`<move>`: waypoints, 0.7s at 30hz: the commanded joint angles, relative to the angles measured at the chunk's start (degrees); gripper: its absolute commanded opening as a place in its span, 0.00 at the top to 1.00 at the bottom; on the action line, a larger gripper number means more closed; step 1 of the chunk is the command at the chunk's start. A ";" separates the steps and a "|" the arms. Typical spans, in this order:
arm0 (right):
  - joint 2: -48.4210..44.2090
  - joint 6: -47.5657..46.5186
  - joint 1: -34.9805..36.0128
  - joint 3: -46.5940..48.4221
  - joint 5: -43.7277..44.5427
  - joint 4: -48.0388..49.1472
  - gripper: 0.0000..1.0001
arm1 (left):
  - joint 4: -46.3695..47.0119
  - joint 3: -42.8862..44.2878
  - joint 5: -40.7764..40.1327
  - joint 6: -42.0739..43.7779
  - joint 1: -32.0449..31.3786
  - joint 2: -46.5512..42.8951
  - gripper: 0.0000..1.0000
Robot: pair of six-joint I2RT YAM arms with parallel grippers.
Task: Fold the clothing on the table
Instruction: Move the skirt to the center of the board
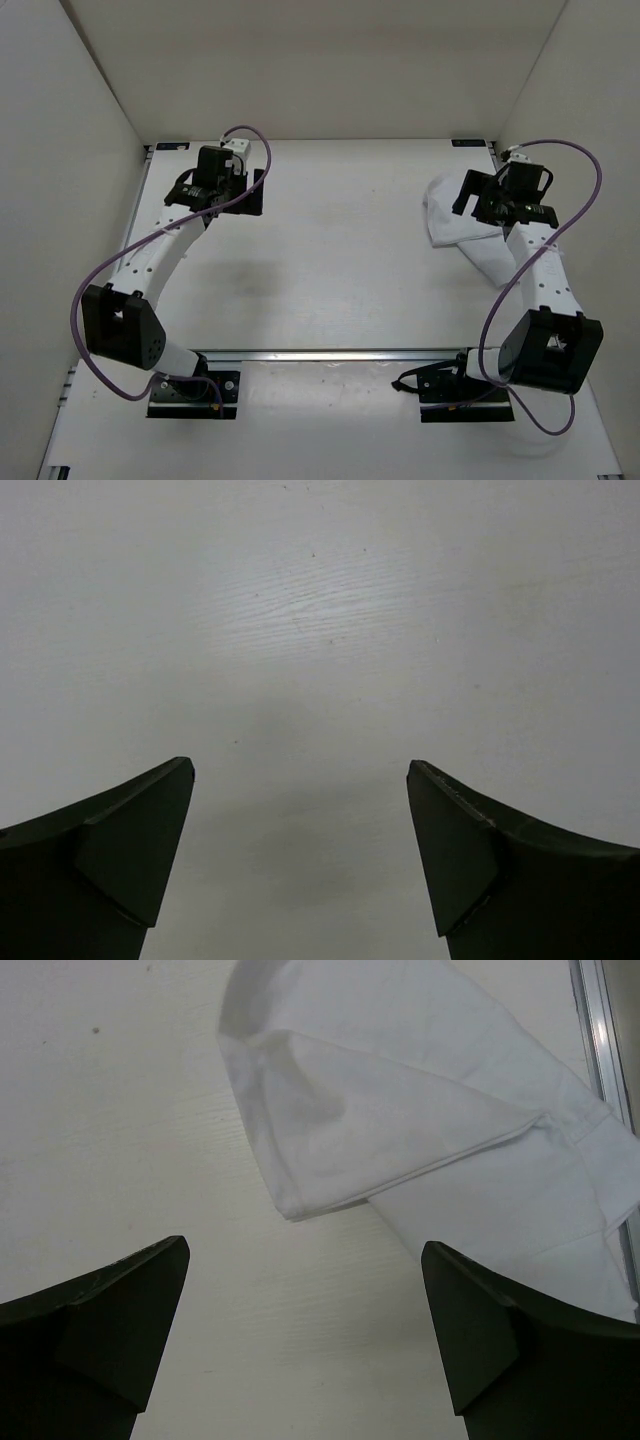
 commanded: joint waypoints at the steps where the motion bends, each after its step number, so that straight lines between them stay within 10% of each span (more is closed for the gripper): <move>1: 2.44 0.69 -1.14 4.28 -0.09 -0.80 0.01 | 0.19 3.59 -2.22 1.28 0.58 -0.25 0.02; 10: 9.90 -3.26 -0.19 13.42 10.16 -4.57 0.00 | 3.36 6.36 -19.53 14.82 2.23 2.19 0.01; 14: 13.42 -4.24 1.58 14.66 15.20 -4.77 0.01 | -3.15 17.37 -8.75 1.83 6.39 9.15 0.01; 21: 20.64 5.34 -5.10 15.27 7.99 -6.07 0.03 | 0.10 8.98 0.65 -4.34 -1.26 9.16 0.01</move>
